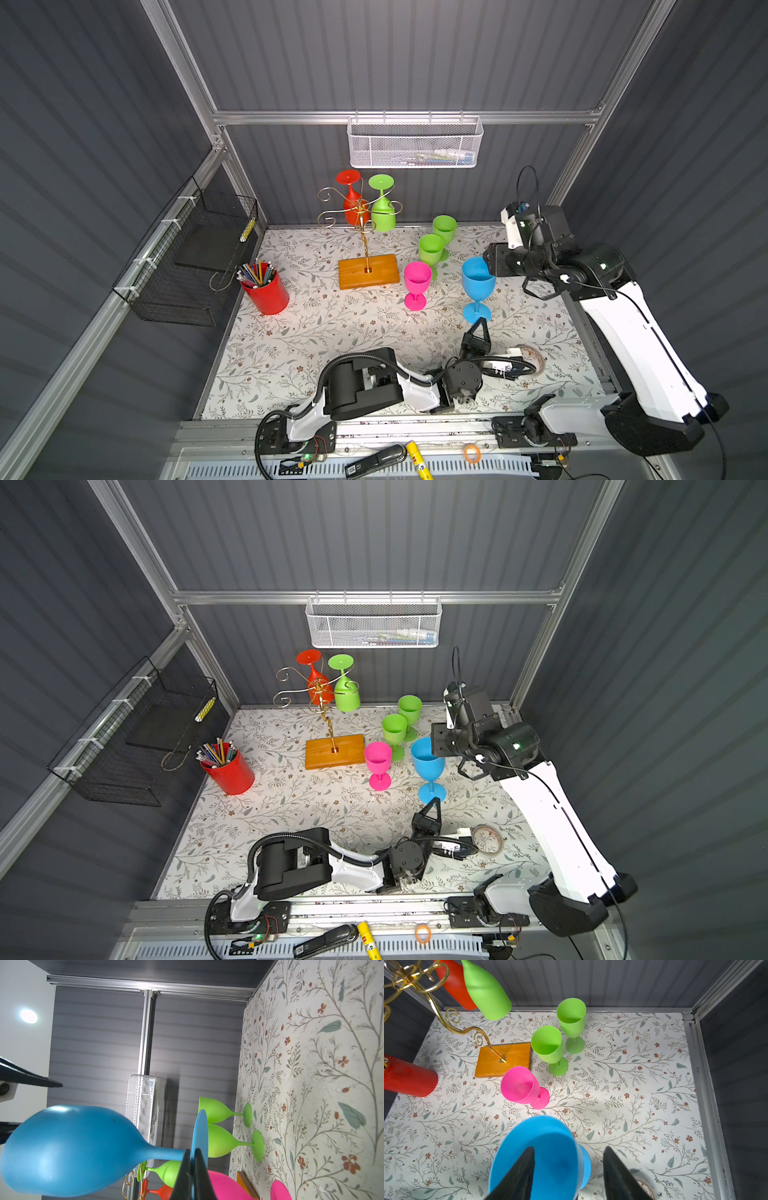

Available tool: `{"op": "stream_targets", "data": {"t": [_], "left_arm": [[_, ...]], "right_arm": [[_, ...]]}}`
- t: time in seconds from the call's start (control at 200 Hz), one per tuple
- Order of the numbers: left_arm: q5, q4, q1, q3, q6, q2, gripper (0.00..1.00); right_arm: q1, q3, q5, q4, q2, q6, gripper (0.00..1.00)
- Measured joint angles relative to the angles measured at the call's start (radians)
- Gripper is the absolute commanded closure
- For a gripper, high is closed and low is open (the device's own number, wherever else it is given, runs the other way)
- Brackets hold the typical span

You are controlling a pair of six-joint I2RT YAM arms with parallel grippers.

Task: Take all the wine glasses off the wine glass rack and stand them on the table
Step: 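Grasp the blue glass bowl with the right gripper while the left releases it, then carry the blue glass toward the green glasses while the left gripper draws back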

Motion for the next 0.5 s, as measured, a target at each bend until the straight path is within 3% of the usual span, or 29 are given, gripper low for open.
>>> {"op": "stream_targets", "data": {"t": [0.5], "left_arm": [[-0.019, 0.036, 0.028, 0.016, 0.023, 0.046, 1.00]], "right_arm": [[0.039, 0.047, 0.077, -0.108, 0.072, -0.023, 0.61]]}}
